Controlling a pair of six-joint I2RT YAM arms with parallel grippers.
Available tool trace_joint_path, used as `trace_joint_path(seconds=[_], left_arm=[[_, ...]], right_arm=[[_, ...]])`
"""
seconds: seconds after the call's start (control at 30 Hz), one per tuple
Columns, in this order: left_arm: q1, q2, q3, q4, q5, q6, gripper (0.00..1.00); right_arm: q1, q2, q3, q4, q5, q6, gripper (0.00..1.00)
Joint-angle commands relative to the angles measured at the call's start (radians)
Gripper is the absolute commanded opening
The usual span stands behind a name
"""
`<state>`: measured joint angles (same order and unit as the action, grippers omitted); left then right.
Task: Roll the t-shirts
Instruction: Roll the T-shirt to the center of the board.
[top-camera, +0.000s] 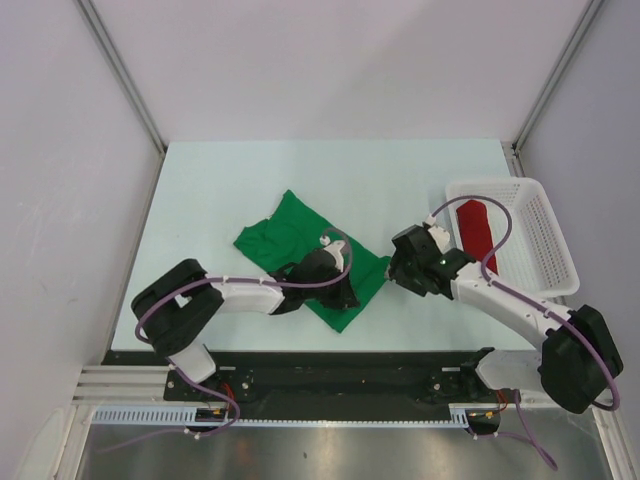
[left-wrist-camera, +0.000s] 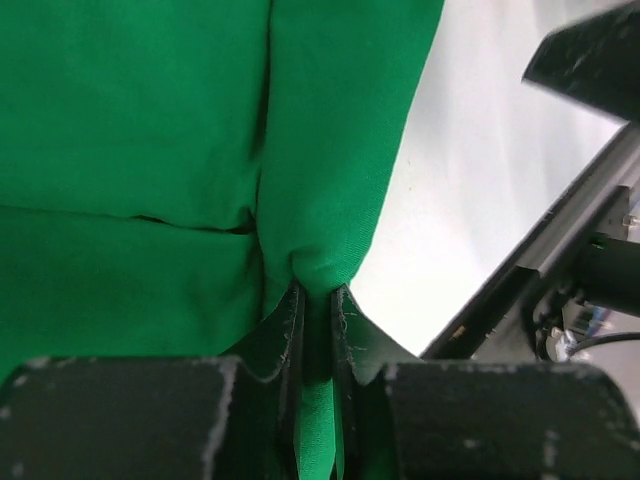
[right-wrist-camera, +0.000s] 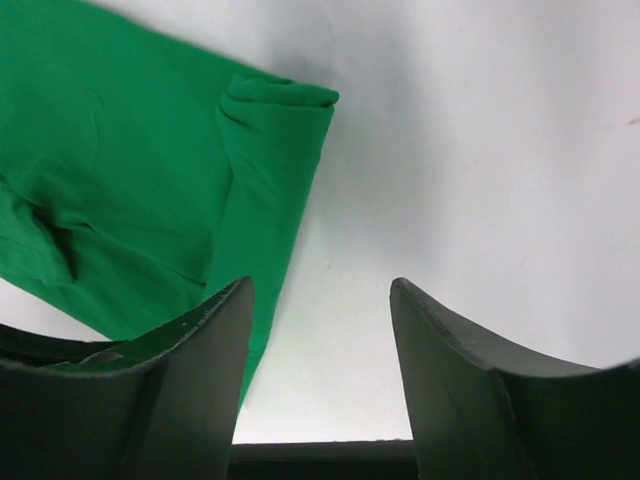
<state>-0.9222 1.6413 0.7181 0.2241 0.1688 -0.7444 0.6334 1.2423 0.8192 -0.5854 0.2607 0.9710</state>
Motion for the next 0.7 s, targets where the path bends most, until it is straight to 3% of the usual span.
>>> trace_joint_path(seconds=[0.0, 0.13, 0.33, 0.67], left_arm=[[0.06, -0.008, -0.029, 0.05, 0.167, -0.07, 0.01], [0.105, 0.017, -0.045, 0.054, 0.224, -0.085, 0.01], [0.149, 0.031, -0.052, 0.038, 0.238, -0.092, 0.01], [0.171, 0.043, -0.032, -0.003, 0.225, -0.075, 0.01]], right_arm=[[0.034, -0.004, -0.014, 0.107, 0.032, 0.058, 0.59], [0.057, 0.043, -0.014, 0.16, 0.026, 0.075, 0.52], [0.063, 0.112, -0.014, 0.214, 0.006, 0.081, 0.35], [0.078, 0.198, -0.012, 0.294, -0.009, 0.083, 0.27]])
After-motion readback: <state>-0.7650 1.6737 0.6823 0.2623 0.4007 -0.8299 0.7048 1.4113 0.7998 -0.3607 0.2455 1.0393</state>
